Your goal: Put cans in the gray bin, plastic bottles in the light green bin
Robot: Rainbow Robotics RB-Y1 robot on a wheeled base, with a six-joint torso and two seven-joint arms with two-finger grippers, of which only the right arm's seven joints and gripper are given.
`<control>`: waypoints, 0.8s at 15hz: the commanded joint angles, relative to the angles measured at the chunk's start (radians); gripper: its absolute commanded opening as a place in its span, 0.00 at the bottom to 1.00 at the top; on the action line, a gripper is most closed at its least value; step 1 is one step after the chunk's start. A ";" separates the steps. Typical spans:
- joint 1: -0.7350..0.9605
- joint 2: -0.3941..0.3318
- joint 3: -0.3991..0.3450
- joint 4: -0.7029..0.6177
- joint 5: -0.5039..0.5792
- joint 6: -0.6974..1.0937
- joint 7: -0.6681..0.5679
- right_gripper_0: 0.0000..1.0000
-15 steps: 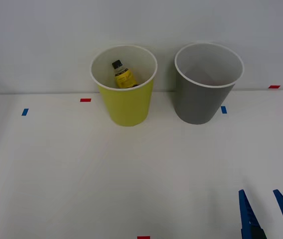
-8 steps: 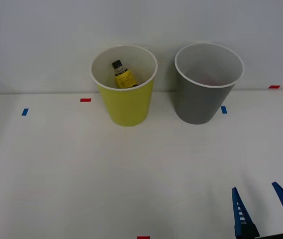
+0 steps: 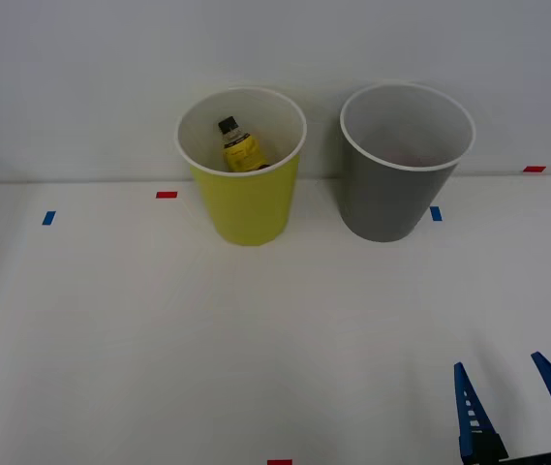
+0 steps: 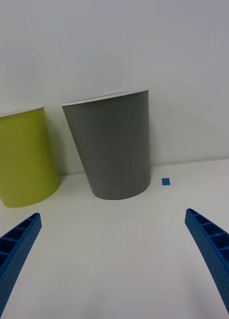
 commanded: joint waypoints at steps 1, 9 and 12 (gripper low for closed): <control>0.000 0.000 -0.002 0.000 0.057 -0.006 -0.020 1.00; -0.043 0.000 0.030 0.000 0.069 0.083 0.016 1.00; -0.033 0.000 0.060 0.000 -0.069 0.138 0.194 1.00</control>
